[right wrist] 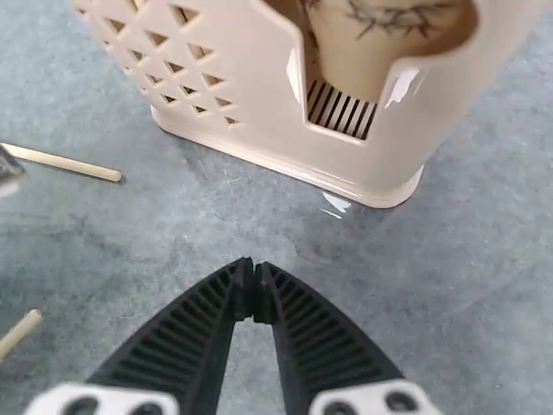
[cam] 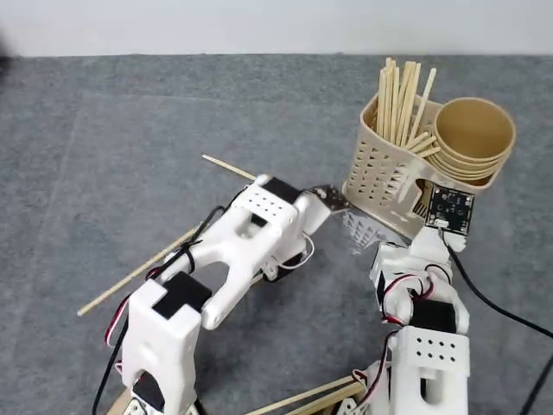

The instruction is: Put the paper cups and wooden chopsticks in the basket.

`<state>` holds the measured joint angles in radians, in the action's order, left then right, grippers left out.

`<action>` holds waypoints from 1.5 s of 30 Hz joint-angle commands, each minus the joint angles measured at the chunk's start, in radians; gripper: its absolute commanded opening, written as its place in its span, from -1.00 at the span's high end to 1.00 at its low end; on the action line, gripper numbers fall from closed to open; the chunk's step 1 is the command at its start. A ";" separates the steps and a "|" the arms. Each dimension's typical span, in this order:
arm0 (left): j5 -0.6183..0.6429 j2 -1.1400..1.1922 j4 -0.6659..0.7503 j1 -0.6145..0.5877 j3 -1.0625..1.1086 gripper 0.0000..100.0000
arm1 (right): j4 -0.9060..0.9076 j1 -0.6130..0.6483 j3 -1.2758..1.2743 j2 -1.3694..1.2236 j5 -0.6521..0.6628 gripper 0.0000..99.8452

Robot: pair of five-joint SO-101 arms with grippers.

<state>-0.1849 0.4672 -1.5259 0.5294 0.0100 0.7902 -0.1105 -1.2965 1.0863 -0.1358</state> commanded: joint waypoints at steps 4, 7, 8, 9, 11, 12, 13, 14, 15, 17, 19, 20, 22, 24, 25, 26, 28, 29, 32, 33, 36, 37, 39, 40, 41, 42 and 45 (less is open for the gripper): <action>0.000 -0.183 -0.212 -0.002 -0.242 0.98 | -0.018 -0.013 0.009 0.028 -0.009 0.98; 0.005 -0.273 -0.230 -0.005 -0.309 0.98 | -0.018 -0.013 0.009 0.028 -0.009 0.98; 0.005 -0.304 -0.229 -0.005 -0.321 0.98 | -0.016 -0.013 0.009 0.028 -0.009 0.98; 0.005 -0.334 -0.229 -0.005 -0.335 0.98 | -0.016 -0.013 0.009 0.028 -0.009 0.98; 0.005 -0.387 -0.229 0.000 -0.374 0.98 | -0.016 -0.013 0.009 0.028 -0.009 0.98; 0.005 -0.410 -0.229 0.000 -0.401 0.98 | -0.015 -0.013 0.009 0.028 -0.009 0.98; 0.005 -0.430 -0.229 -0.002 -0.433 0.98 | -0.015 -0.013 0.009 0.028 -0.009 0.98; 0.005 -0.443 -0.229 -0.003 -0.473 0.98 | -0.015 -0.013 0.009 0.028 -0.009 0.98; 0.005 -0.457 -0.229 -0.003 -0.516 0.98 | -0.015 -0.013 0.009 0.028 -0.009 0.98; 0.006 -0.471 -0.226 -0.003 -0.611 0.98 | -0.015 -0.013 0.009 0.028 -0.009 0.98; 0.006 -0.468 -0.222 0.002 -0.725 0.98 | -0.016 -0.013 0.009 0.028 -0.009 0.98; 0.008 -0.466 -0.207 0.003 -0.776 0.98 | -0.016 -0.013 0.009 0.028 -0.009 0.98; 0.018 -0.453 -0.163 0.003 -0.881 0.98 | -0.016 -0.012 0.009 0.028 -0.009 0.98; 0.055 -0.431 -0.091 0.003 -0.967 0.98 | -0.016 -0.010 0.009 0.028 -0.009 0.98; 0.071 -0.416 -0.051 0.003 -1.006 0.98 | -0.016 -0.010 0.009 0.028 -0.009 0.98; 0.084 -0.402 -0.006 0.005 -1.038 0.98 | -0.016 -0.010 0.009 0.028 -0.009 0.98; 0.110 -0.371 0.095 0.026 -1.087 0.98 | -0.016 -0.012 0.009 0.028 -0.009 0.98; 0.121 -0.356 0.143 0.035 -1.109 0.98 | -0.016 -0.012 0.009 0.028 -0.009 0.98; 0.173 -0.318 0.288 0.083 -1.148 0.98 | -0.016 -0.012 0.009 0.028 -0.009 0.98; 0.192 -0.305 0.338 0.100 -1.156 0.98 | -0.016 -0.012 0.009 0.028 -0.009 0.98; 0.247 -0.272 0.485 0.137 -1.156 0.98 | -0.015 -0.012 0.008 0.025 -0.009 0.98; 0.267 -0.258 0.529 0.144 -1.155 0.98 | -0.015 -0.012 0.008 0.025 -0.009 0.98; 0.301 -0.222 0.605 0.146 -1.155 0.98 | -0.015 -0.012 0.008 0.022 -0.009 0.98; 0.316 -0.203 0.632 0.146 -1.155 0.98 | -0.015 -0.012 0.008 0.022 -0.009 0.98; 0.325 -0.183 0.649 0.146 -1.155 0.98 | -0.015 -0.012 0.008 0.022 -0.009 0.98; 0.331 -0.161 0.658 0.146 -1.155 0.98 | -0.015 -0.010 0.008 0.022 -0.009 0.98; 0.338 -0.089 0.655 0.144 -1.155 0.98 | -0.015 -0.008 0.008 0.022 -0.009 0.98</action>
<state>0.1373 0.3491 -0.9030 0.6690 -1.1101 0.7902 -0.1105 -1.2965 1.0863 -0.1358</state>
